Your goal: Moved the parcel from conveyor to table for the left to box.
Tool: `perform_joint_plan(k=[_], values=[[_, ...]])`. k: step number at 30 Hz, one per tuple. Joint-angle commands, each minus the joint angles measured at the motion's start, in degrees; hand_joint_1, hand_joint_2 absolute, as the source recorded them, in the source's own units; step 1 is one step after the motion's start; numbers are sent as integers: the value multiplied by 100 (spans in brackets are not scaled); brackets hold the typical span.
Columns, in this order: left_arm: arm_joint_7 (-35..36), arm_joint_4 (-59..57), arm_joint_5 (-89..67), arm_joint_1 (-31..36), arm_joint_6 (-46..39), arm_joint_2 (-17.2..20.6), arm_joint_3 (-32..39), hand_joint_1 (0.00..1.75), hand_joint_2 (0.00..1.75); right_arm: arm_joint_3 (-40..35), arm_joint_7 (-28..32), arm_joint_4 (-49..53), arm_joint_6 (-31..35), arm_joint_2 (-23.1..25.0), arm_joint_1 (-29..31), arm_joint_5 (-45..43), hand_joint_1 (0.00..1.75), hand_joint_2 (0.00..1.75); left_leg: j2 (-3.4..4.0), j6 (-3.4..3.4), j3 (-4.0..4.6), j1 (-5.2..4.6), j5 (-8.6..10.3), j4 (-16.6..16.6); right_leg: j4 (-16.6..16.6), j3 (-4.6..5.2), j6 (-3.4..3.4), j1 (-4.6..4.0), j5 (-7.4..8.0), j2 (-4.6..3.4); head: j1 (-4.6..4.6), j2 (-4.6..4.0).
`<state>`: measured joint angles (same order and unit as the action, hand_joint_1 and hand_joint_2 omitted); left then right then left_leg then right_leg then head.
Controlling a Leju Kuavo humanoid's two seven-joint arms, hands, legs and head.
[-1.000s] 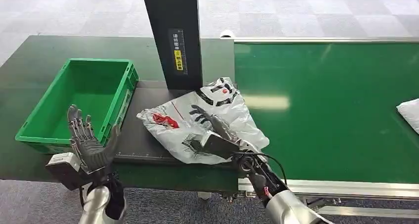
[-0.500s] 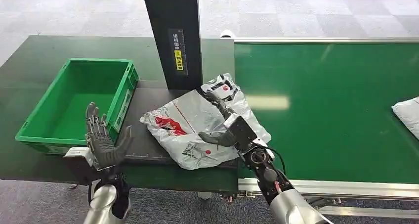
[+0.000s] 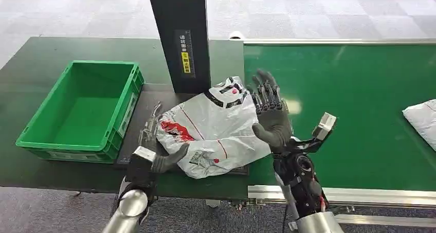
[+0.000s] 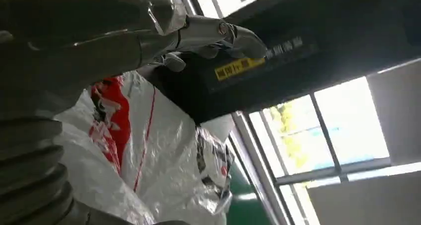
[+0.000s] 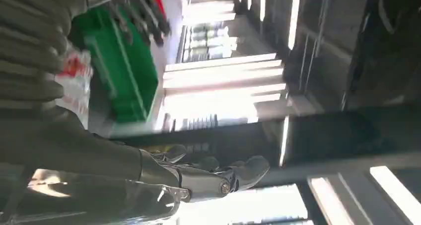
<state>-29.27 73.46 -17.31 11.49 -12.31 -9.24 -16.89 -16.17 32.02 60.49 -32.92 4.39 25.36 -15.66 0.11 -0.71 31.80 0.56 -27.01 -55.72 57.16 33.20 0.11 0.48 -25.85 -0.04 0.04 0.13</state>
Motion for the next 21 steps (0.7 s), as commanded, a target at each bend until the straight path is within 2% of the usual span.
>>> perform_joint_plan(k=[1, 2, 4, 6, 8, 12, 14, 18, 19, 21], values=[[975, -942, -2203, 1051, -449, 15, -1132, 0, 175, 1346, -312, 1231, 2435, -319, -868, 1628, 0, 175, -57, 6, 10, 1, 8, 2, -10, -15, 3, -2, -6, 56, -2, 0], [1334, -1201, -2599, 1230, -386, -10, -1244, 0, 175, 1509, -336, 1181, 2618, -307, -880, 1699, 0, 175, -54, 6, 8, 0, 7, 1, -9, -14, 3, 0, -6, 53, -2, 2], [1528, -1409, -2844, 1364, -395, -55, -1312, 0, 175, 1611, -349, 1138, 2743, -321, -875, 1760, 0, 175, -52, 3, 11, -3, 7, -1, -3, -9, 2, 4, -5, 45, 0, 0], [2135, -1818, -3396, 1559, -122, -75, -1455, 0, 175, 1723, -641, 1062, 3550, -296, -862, 2384, 0, 175, -33, 3, 3, -3, 4, 1, -5, -11, 1, 5, -2, 29, -2, 0], [2223, -2025, -3558, 1585, 5, -137, -1400, 0, 175, 1716, -808, 1014, 3959, -258, -844, 2820, 0, 175, -37, 5, 6, -2, 11, 6, -14, -12, 1, 2, 5, 32, 0, 0], [2205, -2067, -3608, 1569, 4, -152, -1366, 0, 175, 1727, -811, 1009, 3965, -227, -838, 2847, 0, 175, -18, 5, 1, -2, 8, 9, -14, -9, -1, 3, 6, 16, 0, 0], [2541, -2260, -3787, 1594, 505, -170, -1369, 0, 175, 1747, -1148, 919, 4106, -181, -843, 3117, 0, 175, -8, 4, -2, 0, 0, 4, -9, -9, -1, 1, 1, 7, 0, 0], [2889, -3744, -4317, 1944, 1554, -330, -1732, 0, 175, 1939, -1156, 600, 4062, 31, -859, 3352, 0, 175, -11, 5, -10, 0, 1, 8, -13, -16, 0, 1, 2, 8, -2, 0], [2846, -4170, -4338, 2022, 1651, -396, -1795, 0, 175, 1951, -1114, 545, 4035, 62, -836, 3417, 0, 175, -11, 4, -9, -1, 2, 9, -11, -17, 0, 2, 3, 9, 0, 0], [2815, -4200, -4342, 1999, 1617, -395, -1798, 0, 175, 1950, -1112, 545, 4033, 68, -832, 3420, 0, 175, -14, 5, -10, 0, 1, 8, -12, -19, 1, 1, 2, 11, -2, 0]])
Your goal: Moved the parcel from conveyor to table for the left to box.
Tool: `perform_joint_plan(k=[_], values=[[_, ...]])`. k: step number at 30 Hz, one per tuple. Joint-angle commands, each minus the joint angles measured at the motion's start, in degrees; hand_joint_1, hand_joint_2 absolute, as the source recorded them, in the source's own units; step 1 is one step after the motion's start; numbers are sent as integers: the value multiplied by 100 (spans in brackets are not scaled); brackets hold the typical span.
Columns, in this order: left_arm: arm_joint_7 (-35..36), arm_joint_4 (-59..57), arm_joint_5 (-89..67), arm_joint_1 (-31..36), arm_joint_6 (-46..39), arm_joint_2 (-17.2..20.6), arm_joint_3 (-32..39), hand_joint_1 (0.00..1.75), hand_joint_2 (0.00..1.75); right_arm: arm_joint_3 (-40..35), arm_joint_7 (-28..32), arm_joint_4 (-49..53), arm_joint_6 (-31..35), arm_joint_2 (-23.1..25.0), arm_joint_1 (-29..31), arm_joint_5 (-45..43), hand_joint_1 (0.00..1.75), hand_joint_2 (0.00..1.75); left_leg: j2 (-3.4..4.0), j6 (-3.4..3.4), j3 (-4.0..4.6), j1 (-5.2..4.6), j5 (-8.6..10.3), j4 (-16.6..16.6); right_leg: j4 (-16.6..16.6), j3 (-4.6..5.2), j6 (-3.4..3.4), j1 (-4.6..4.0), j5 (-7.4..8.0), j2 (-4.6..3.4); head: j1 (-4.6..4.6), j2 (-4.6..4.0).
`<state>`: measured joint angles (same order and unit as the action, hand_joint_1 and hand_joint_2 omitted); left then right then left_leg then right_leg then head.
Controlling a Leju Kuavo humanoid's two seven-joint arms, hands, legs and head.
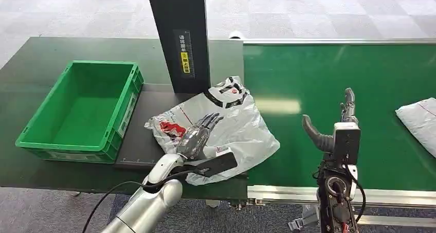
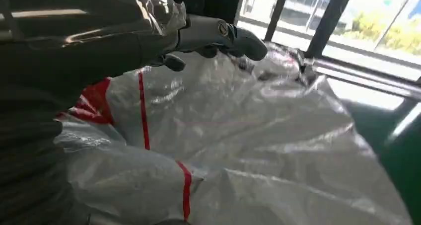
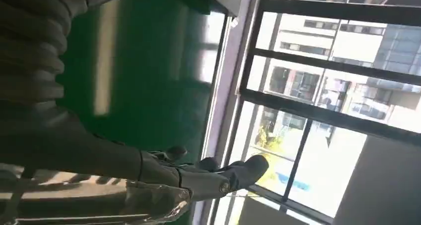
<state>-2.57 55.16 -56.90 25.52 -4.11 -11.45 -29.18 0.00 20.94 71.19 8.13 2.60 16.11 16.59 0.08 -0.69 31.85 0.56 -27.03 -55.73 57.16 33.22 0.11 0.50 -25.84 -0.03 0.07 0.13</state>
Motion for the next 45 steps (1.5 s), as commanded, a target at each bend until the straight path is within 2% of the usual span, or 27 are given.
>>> perform_joint_plan(k=[1, 7, 9, 10, 11, 15, 17, 20, 21, 22, 23, 25, 29, 30, 33, 34, 35, 37, 39, 40, 45], values=[[139, -2378, -384, 592, 787, -174, -571, 0, 175, 333, -5, -518, -73, 249, 108, 195, 0, 175, -2, 3, -14, -2, 2, 8, -8, -17, 1, 2, 1, 2, -5, 0], [147, -2385, -384, 636, 798, -181, -562, 0, 175, 342, -5, -509, -73, 240, 111, 195, 0, 175, -7, 1, -22, 0, 2, 6, -8, -33, 0, 0, 3, 11, -2, 0], [201, -2564, -428, 667, 1078, -212, -586, 0, 175, 321, -29, -466, -158, 243, 113, 282, 0, 175, -2, 3, -21, -1, 13, 15, -18, -32, 0, 1, 15, 7, -2, 0], [181, -2631, -427, 702, 1125, -249, -574, 148, 175, 300, -72, -483, -185, 233, 177, 343, 0, 175, -8, 3, -29, -3, 6, 9, -9, -43, 2, 3, 6, 13, -2, 0], [181, -2651, -418, 715, 1135, -260, -562, 175, 175, 290, -103, -494, -200, 226, 209, 362, 0, 175, -4, 4, -26, -1, 12, 13, -16, -40, 1, 1, 14, 9, -2, 0], [177, -2779, -424, 898, 1070, -344, -509, 175, 175, 404, -217, -364, -271, 231, 169, 421, 0, 175, -13, 7, -30, -3, 18, 10, -13, -55, 2, 4, 18, 16, -2, 0], [156, -2730, -501, 917, 849, -319, -505, 175, 175, 479, -215, -281, -321, 272, 108, 451, 0, 175, -44, 8, -52, -4, 12, 2, -7, -85, 9, 5, 4, 40, -2, 0], [-137, -2247, -500, 797, -43, -258, -331, 175, 175, 544, -183, 0, -441, 281, -76, 470, 0, 175, -53, 22, -14, -4, 26, 3, -11, -54, 14, 5, 25, 47, -5, 0], [-211, -1898, -464, 694, -539, -233, -182, 175, 175, 557, -180, 110, -503, 284, -146, 475, 0, 175, -59, 25, -19, -6, 19, -3, -4, -60, 15, 9, 17, 53, 0, 0], [-439, -1384, -316, 530, -1414, -232, 79, 175, 175, 568, -172, 205, -547, 294, -200, 474, 0, 175, -56, 29, -15, -5, 28, 2, -9, -56, 17, 9, 28, 50, -5, 0], [-531, -1133, -257, 454, -1777, -216, 198, 175, 175, 569, -173, 265, -567, 314, -223, 472, 0, 175, -56, 34, 11, -3, 42, 1, -11, -30, 17, 8, 39, 51, -2, 0], [-914, -327, -145, 185, -2667, -141, 369, 175, 175, 495, -159, 196, -651, 322, -168, 442, 0, 175, -55, 34, -21, -8, 23, -14, 5, -60, 13, 9, 24, 47, -5, 0], [-1010, -147, -193, 62, -2800, -74, 339, 175, 175, 443, -115, 50, -640, 341, -121, 413, 0, 175, -23, 16, -32, -8, 39, 4, -8, -47, 7, 8, 38, 25, -2, 0], [-1616, -23, 19, -22, -3577, -101, 363, 175, 175, 408, -56, 25, -649, 330, -129, 356, 0, 175, -31, 16, -37, -8, 37, 4, -7, -53, 9, 8, 33, 33, -2, 0], [-2646, 849, -210, -426, -3589, -363, 1044, 175, 175, 336, 28, -61, -650, 295, -111, 265, 0, 175, -33, 17, -5, -5, 35, -3, -3, -22, 10, 5, 32, 34, 0, 0], [-3379, 1218, -68, -618, -3589, -679, 1545, 175, 175, 306, 65, -126, -629, 266, -88, 208, 0, 175, -22, 18, 4, -4, 32, -3, -4, -9, 10, 3, 33, 24, -2, 0], [-3743, 1402, 69, -694, -3589, -777, 1675, 175, 175, 290, 80, -153, -620, 252, -78, 183, 0, 175, -21, 19, 10, -3, 30, -2, -7, -4, 10, 2, 31, 22, 0, 0], [-3743, 2358, 252, -883, -3589, -668, 1376, 175, 175, 234, 126, -249, -615, 208, -44, 97, 0, 175, -23, 20, 22, -4, 29, -3, -7, 5, 12, 3, 30, 23, -5, 0], [-3743, 2604, 271, -946, -3589, -619, 1301, 175, 175, 206, 147, -292, -608, 190, -28, 64, 0, 175, -23, 18, 36, -4, 27, -9, 1, 18, 13, 3, 28, 24, -5, 0], [-3743, 3191, 298, -1022, -3589, -622, 1255, 175, 175, 162, 179, -342, -581, 158, -22, 6, 0, 175, -18, 19, 38, -5, 25, -10, 1, 21, 14, 4, 27, 19, -5, 0], [-3743, 3576, -241, -895, -3589, -852, 1901, 175, 175, 46, 221, -348, -513, 97, -75, -89, 0, 175, -25, 16, 49, -2, 31, -5, -4, 31, 11, 1, 30, 22, 0, 0]])
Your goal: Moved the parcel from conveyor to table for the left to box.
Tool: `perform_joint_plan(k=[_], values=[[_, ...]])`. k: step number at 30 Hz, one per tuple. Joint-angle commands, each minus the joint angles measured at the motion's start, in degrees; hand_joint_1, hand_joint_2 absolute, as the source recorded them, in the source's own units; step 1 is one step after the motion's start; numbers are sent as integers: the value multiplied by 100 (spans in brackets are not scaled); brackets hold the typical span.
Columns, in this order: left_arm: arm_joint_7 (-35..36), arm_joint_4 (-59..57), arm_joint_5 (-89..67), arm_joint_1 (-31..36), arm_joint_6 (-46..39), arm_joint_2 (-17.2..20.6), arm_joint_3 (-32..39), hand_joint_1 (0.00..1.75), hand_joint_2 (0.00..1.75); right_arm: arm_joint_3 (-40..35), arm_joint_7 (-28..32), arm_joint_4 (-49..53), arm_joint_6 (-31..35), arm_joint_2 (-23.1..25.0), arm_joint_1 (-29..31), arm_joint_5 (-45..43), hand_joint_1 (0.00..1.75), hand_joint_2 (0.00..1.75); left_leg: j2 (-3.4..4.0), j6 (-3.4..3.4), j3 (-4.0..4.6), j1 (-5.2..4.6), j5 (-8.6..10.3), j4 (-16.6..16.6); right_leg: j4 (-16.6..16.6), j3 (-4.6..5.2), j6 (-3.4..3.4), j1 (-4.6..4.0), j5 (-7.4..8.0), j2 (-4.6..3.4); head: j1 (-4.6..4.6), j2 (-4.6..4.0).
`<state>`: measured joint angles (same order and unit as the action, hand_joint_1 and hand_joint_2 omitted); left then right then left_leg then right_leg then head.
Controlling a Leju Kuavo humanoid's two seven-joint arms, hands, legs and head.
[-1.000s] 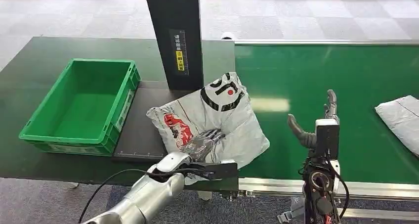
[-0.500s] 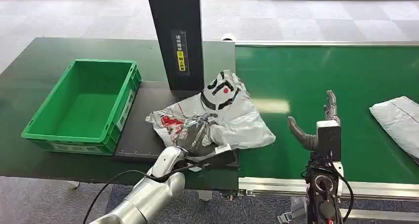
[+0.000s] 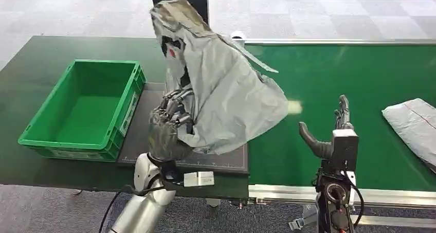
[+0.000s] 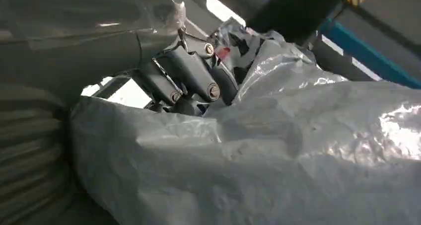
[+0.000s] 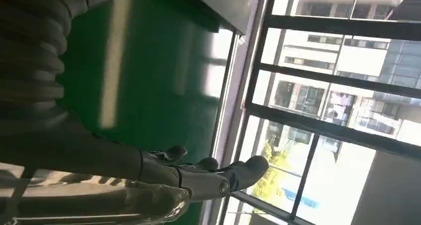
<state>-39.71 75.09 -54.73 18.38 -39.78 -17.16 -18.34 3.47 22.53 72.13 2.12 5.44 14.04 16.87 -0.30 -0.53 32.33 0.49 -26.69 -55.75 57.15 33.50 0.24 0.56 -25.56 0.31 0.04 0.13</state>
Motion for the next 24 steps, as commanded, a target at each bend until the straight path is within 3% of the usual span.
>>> perform_joint_plan(k=[1, 6, 10, 11, 13, 14, 15, 16, 18, 19, 20, 24], values=[[-29, 1775, -644, -80, -22, -284, 1145, 175, 175, -343, 61, -455, 90, -203, 135, -135, 0, 175, 18, 1, 0, 4, -5, -3, -4, 3, -2, -5, 3, -17, 2, 0], [-29, 1689, -1414, 603, -22, -265, 2760, 175, 175, -508, 41, -561, 103, -261, 209, -208, 0, 175, 22, 0, 0, 5, -2, -4, 1, 6, -2, -6, 4, -20, 0, 0], [-11, 106, -2698, 1464, -22, -94, 4518, 175, 175, -626, 57, -624, 137, -390, 200, -188, 0, 175, 24, -2, -6, 4, 2, 1, 1, 3, -3, -4, 6, -23, 0, 0], [938, -611, -3332, 1644, -22, 180, 4425, 175, 175, -638, 27, -580, 127, -418, 163, -186, 0, 175, 14, -2, -15, 1, 4, 6, -1, -7, -3, -1, 4, -15, -2, 0], [1010, -911, -3465, 1791, -22, 301, 4543, 175, 175, -633, 4, -530, 123, -435, 129, -181, 0, 175, 10, -2, -20, -2, 7, 11, -4, -11, -3, 1, 4, -11, -4, 0], [1637, -1082, -3527, 1768, -22, 615, 4152, 175, 175, -640, -19, -507, 104, -443, 115, -176, 0, 175, 6, -2, -23, -2, 14, 20, -12, -17, -3, 1, 9, -5, -2, 0], [3201, -1991, -3527, 1866, -22, 1219, 3316, 175, 175, -646, -70, -469, 76, -444, 93, -152, 0, 175, 10, -6, -17, 0, 14, 13, -6, -11, -4, 0, 8, -10, 2, 0], [3201, -1991, -3527, 1866, -22, 1219, 3316, 175, 175, -646, -70, -469, 76, -444, 93, -152, 0, 175, 22, -6, -14, 3, 8, 5, -1, -4, -7, -3, 7, -19, 0, 0], [4330, -3252, -3527, 2186, -22, 1739, 2822, 175, 175, -641, -126, -426, 51, -436, 52, -109, 0, 175, 0, -7, -21, -3, 19, 18, -5, -16, -10, 2, 6, 8, -2, 0], [4347, -3300, -3527, 2230, -22, 1758, 2808, 175, 175, -647, -138, -428, 46, -434, 47, -97, 0, 175, 4, -6, -17, 0, 15, 11, -3, -9, -9, -1, 4, 3, -2, 0], [5224, -4978, -3527, 2802, 15, 1958, 2637, 175, 175, -614, -179, -399, 20, -413, 31, -39, 0, 175, 6, -8, -20, 2, 19, 17, -8, -11, -12, -3, 8, 2, -4, 0], [5760, -5544, -3499, 3049, 678, 2163, 2454, 175, 175, -559, -208, -356, -55, -388, 11, 32, 0, 175, 17, -8, -14, 5, 16, 11, -5, 3, -12, -7, 8, -11, -7, 0]])
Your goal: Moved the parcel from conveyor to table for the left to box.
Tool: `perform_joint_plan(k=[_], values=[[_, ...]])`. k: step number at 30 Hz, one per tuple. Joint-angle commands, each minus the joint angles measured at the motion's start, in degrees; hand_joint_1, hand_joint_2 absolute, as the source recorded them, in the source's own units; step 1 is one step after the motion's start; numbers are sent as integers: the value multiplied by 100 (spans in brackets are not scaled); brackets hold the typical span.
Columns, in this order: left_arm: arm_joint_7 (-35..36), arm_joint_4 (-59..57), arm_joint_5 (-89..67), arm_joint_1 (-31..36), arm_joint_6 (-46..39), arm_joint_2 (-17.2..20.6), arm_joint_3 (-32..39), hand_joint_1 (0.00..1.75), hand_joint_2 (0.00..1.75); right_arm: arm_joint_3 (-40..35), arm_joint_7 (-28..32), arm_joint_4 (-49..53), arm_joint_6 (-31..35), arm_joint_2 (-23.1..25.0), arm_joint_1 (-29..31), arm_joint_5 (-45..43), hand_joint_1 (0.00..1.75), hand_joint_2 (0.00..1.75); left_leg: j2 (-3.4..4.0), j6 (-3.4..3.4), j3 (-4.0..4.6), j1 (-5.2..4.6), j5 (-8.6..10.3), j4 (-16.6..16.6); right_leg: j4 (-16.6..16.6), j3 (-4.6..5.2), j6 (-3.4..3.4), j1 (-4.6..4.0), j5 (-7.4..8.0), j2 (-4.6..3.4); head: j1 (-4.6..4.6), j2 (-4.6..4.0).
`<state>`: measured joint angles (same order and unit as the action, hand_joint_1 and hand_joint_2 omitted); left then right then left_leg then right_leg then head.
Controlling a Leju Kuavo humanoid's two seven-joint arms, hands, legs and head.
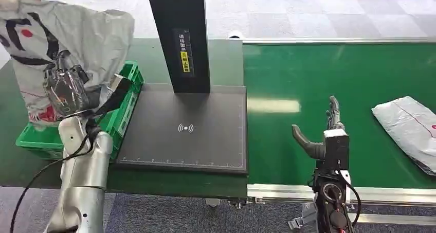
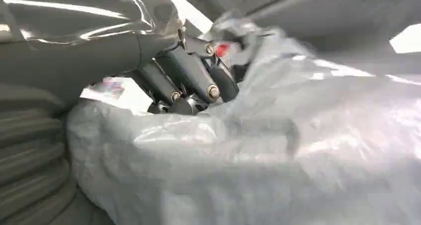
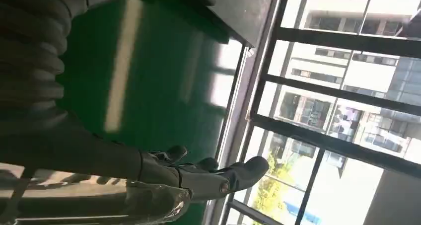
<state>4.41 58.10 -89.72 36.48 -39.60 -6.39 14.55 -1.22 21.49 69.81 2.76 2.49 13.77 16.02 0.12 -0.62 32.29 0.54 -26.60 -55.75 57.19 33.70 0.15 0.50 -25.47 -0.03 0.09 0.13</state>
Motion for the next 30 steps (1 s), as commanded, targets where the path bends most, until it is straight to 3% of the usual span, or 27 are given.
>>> perform_joint_plan(k=[1, 5, 12, 13, 14, 15, 17, 18, 20, 30], values=[[1352, -3845, -4, 1243, 670, 1103, -834, 175, 175, -84, -105, -120, -123, -90, 36, 120, 0, 175, -19, 0, -2, -1, 5, 4, -2, -13, -1, 0, -1, 15, -9, 0], [1312, -4021, 155, 1321, 1429, 1120, -693, 175, 175, -34, -132, -73, -209, -71, -42, 184, 0, 175, 1, -1, -3, -1, 0, 3, 0, -9, 0, 1, -2, -2, -6, 0], [1331, -4002, 56, 1326, 1675, 1070, -779, 175, 175, 7, -124, -35, -238, -73, -85, 205, 0, 175, -6, -2, 1, 1, -1, 3, -4, -6, -2, -2, -1, 4, -6, 0], [1331, -3880, 41, 1286, 1501, 1051, -797, 157, 175, 50, -121, 53, -294, -58, -148, 216, 0, 175, -3, -3, 3, 2, -1, 1, -3, -5, -2, -3, -1, 2, -6, 0], [1331, -3880, 41, 1286, 1501, 1051, -797, 91, 175, 50, -121, 53, -294, -58, -148, 216, 0, 175, -5, -2, 3, -1, 0, 2, -1, -4, -1, 1, -1, 3, -4, 0], [1282, -3748, 52, 1250, 877, 1052, -798, 0, 175, 66, -134, 121, -340, -38, -187, 233, 0, 175, -6, -2, 3, 1, 0, 4, -4, -6, -2, -1, 0, 4, -6, 0], [1042, -3186, 104, 1082, -40, 1070, -806, 0, 175, 39, -170, 196, -387, -13, -198, 253, 0, 175, -7, -2, 5, 2, 0, 2, -3, -4, -2, -3, -1, 5, -6, 0], [859, -2678, 219, 913, -40, 1048, -743, 0, 0, 18, -181, 195, -398, -10, -186, 254, 0, 175, -3, -2, 6, 0, -1, 2, 0, 0, -1, -1, -1, 1, -4, 0], [-67, -780, 468, 284, -40, 839, -259, 0, 0, -109, -189, 86, -422, -21, -92, 253, 0, 175, 7, -2, 10, 1, -3, 0, -1, 5, 0, -1, 1, -9, -6, 0], [-67, -780, 468, 284, -40, 839, -259, 0, 0, -109, -189, 86, -422, -21, -92, 253, 0, 175, -1, -2, 12, 1, -1, 1, -1, 3, -1, -1, 0, -2, -4, 0]])
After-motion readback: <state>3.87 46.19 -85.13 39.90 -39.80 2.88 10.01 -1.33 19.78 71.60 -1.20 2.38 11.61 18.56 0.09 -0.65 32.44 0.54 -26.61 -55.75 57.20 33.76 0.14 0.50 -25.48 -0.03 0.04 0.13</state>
